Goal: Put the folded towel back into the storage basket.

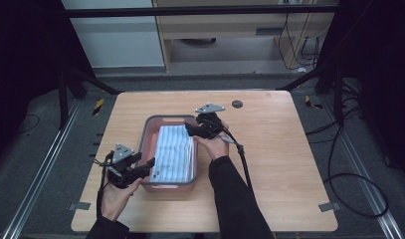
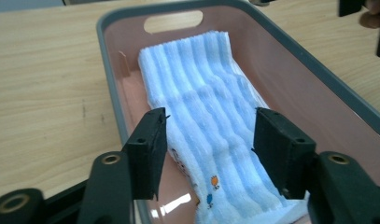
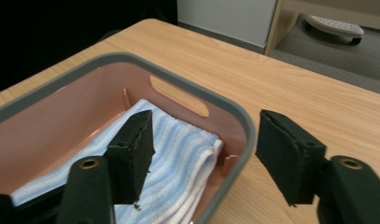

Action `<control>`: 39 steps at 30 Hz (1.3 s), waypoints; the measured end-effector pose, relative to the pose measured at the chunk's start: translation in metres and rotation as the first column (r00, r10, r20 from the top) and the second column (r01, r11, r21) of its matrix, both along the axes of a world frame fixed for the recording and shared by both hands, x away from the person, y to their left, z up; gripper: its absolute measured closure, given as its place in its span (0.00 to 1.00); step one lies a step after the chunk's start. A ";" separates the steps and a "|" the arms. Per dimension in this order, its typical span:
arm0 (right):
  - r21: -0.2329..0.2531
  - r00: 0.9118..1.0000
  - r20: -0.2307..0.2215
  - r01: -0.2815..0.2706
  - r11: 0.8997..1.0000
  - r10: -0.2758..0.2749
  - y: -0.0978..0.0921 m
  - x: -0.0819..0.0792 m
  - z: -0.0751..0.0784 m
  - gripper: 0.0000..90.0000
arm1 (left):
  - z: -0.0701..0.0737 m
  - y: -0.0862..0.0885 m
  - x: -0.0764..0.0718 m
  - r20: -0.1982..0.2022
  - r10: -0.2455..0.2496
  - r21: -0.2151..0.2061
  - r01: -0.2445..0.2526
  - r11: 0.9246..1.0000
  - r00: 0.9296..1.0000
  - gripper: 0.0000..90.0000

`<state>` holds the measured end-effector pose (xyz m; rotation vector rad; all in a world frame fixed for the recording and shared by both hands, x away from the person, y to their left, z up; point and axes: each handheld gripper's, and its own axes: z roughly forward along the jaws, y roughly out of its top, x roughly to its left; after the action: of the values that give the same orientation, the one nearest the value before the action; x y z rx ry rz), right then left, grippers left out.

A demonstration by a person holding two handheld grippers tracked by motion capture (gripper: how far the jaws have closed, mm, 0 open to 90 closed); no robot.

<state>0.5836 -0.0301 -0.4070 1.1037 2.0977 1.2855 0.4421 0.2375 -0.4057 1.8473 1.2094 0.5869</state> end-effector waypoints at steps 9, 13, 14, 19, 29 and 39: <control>0.044 0.999 0.006 0.034 0.998 -0.035 -0.050 -0.021 0.015 0.28 | 0.004 0.020 0.002 0.045 -0.006 -0.012 0.007 1.000 0.999 0.32; 0.054 0.998 0.008 0.058 0.997 -0.058 -0.076 -0.032 0.015 0.26 | 0.004 0.031 0.005 0.065 0.016 -0.011 -0.015 1.000 0.998 0.29; 0.057 0.998 0.009 0.064 0.996 -0.064 -0.083 -0.035 0.014 0.26 | 0.004 0.031 0.005 0.065 0.016 -0.011 -0.015 1.000 0.998 0.29; 0.068 0.996 -0.001 0.084 0.994 -0.085 -0.116 -0.051 0.006 0.24 | 0.002 0.044 0.007 0.077 0.037 0.018 -0.039 0.999 0.996 0.27; 0.052 0.991 -0.037 0.127 0.991 -0.125 -0.170 -0.079 -0.021 0.23 | -0.008 0.070 0.009 0.064 0.090 0.027 -0.092 0.995 0.994 0.25; 0.031 0.977 -0.064 0.206 0.978 -0.204 -0.218 -0.102 -0.047 0.22 | -0.030 0.098 0.008 0.033 0.143 0.061 -0.145 0.987 0.989 0.25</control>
<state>0.4815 -0.2483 -0.4538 1.3524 1.9496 1.2101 0.4505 0.3355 -0.4361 1.8077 1.3274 0.7367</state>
